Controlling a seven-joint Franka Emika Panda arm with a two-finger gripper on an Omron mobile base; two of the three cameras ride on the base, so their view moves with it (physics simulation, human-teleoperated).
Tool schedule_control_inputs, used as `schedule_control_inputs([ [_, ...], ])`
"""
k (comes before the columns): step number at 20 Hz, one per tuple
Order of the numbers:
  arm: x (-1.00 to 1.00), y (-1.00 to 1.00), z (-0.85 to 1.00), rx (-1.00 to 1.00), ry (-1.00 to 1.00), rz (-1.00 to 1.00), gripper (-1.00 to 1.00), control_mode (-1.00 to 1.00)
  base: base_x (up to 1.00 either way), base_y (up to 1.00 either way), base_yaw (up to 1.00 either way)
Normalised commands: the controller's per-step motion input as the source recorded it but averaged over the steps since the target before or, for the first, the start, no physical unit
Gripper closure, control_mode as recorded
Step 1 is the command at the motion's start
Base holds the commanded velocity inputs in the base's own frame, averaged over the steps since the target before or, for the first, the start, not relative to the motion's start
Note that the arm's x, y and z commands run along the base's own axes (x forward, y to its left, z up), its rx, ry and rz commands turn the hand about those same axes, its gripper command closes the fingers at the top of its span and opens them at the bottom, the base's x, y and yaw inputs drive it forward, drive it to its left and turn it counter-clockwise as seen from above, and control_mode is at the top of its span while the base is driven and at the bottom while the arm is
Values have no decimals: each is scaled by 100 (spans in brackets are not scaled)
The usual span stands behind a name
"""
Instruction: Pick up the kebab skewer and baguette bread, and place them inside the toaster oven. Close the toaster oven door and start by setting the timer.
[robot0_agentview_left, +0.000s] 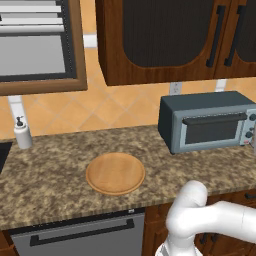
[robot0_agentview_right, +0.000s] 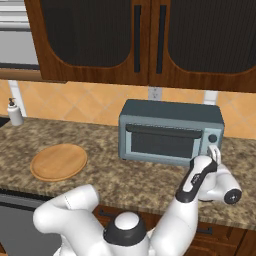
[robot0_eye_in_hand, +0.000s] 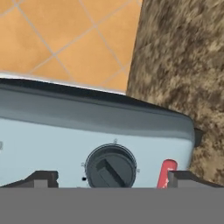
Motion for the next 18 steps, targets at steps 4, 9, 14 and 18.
schedule_control_inputs([
  [4,13,0,-11,0,-4,0,-100,-100,0,0,0],
  [9,4,-1,-3,0,-4,0,-100,-100,0,0,0],
  [14,4,-5,0,0,-4,0,100,-100,0,0,0],
  [18,0,-2,0,0,-2,-1,100,-100,0,0,0],
])
